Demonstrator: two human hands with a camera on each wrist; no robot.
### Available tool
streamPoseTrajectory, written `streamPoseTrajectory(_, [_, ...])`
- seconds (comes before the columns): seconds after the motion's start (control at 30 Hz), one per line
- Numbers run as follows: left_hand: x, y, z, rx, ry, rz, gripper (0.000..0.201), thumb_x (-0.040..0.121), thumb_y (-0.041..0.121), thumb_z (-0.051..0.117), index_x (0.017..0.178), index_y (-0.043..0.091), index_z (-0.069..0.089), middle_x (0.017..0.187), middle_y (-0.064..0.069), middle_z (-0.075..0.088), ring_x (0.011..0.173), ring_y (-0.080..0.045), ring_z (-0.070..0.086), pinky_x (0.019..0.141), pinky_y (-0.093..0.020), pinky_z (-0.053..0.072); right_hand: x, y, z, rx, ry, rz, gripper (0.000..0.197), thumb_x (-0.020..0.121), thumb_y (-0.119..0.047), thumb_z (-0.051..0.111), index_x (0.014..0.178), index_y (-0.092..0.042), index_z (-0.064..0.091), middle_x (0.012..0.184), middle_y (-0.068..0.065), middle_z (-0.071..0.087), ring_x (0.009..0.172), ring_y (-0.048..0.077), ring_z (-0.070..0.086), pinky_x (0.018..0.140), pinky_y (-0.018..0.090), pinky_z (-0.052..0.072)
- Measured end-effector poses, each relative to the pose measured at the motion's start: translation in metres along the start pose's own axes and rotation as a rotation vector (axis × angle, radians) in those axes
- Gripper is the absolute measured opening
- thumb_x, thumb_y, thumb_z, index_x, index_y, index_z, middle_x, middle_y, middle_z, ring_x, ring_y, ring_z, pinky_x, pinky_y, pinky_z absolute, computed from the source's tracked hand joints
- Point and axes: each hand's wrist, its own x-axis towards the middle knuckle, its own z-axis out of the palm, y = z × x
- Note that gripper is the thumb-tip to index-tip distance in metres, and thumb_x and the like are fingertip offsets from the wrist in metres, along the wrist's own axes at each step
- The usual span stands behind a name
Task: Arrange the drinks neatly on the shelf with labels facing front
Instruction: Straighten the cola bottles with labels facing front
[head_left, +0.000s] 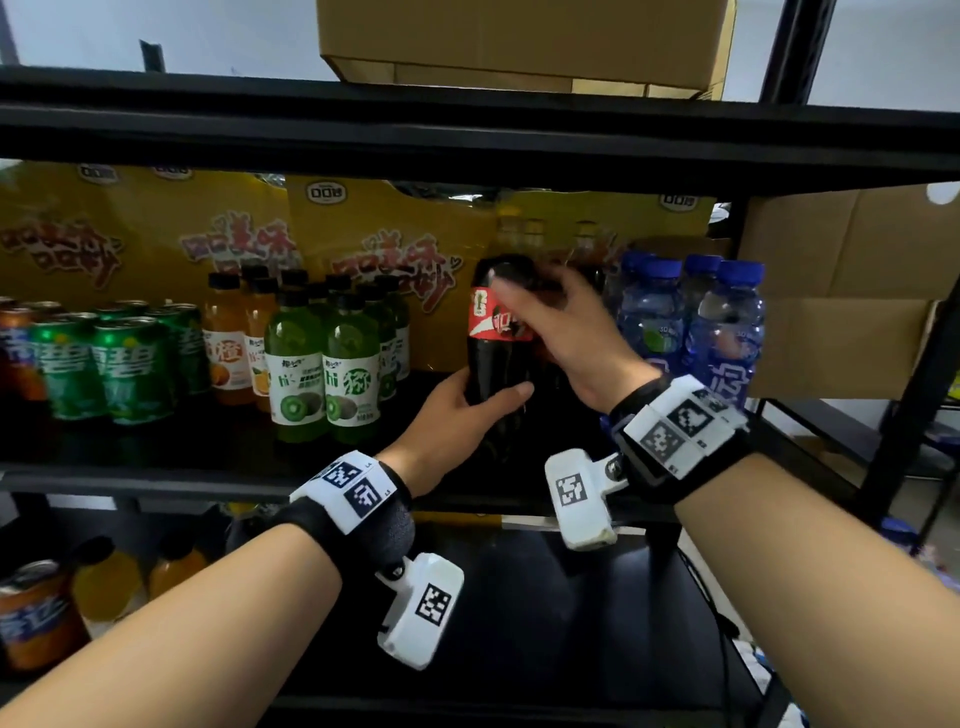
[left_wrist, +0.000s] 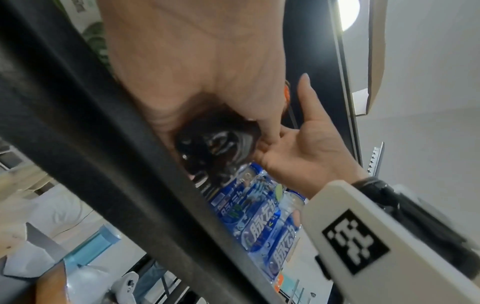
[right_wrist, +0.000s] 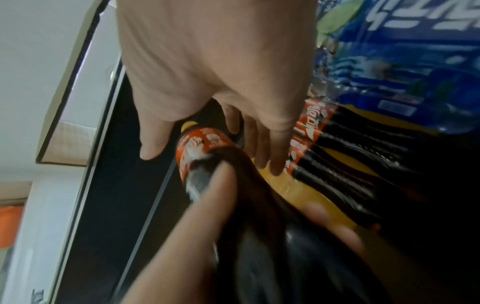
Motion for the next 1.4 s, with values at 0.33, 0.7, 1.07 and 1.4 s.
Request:
streamPoseTrajectory(0.33, [0.005,0.015,-0.008,-0.139,-0.041,-0.083,0.032,0.100,0.016,0.057,0.131,0.021,0.062,0.120,-0.008,0.075,0.113,-0.027,0.070,0.094,-0.039,0.056,-0.010,0.033,0.003,0.006,-0.023,-0.053,0.029,0.082,-0.016,0.087,0.101,-0.032,0.073,0.100,-0.005,0.080,0.098,0.014,0.075,0.093,0.042,0.060])
streamPoseTrajectory(0.7, [0.004,0.009,-0.019,0.091,0.067,0.171,0.048,0.085,0.031,0.083,0.126,0.027,0.059,0.109,0.017,0.075,0.101,0.004,0.069,0.079,-0.014,0.055,-0.012,0.036,0.007,0.005,-0.065,-0.097,0.035,0.076,-0.024,0.092,0.107,-0.028,0.077,0.100,-0.010,0.080,0.095,0.006,0.075,0.074,0.018,0.058])
streamPoseTrajectory(1.07, [-0.002,0.017,-0.021,-0.014,-0.057,0.004,0.042,0.094,0.013,0.071,0.134,0.022,0.060,0.119,0.003,0.076,0.110,-0.015,0.072,0.099,-0.035,0.054,-0.015,0.037,0.011,0.002,-0.030,-0.079,0.033,0.078,-0.031,0.089,0.104,-0.037,0.071,0.102,-0.018,0.078,0.095,-0.002,0.073,0.082,0.021,0.053])
streamPoseTrajectory(1.4, [-0.007,0.008,-0.025,0.242,0.042,0.125,0.053,0.080,0.041,0.085,0.126,0.036,0.059,0.114,0.021,0.072,0.105,0.011,0.064,0.081,-0.007,0.050,-0.021,0.036,0.009,-0.042,-0.022,-0.099,0.044,0.070,-0.032,0.095,0.107,-0.035,0.072,0.097,-0.015,0.079,0.092,0.000,0.074,0.077,0.019,0.056])
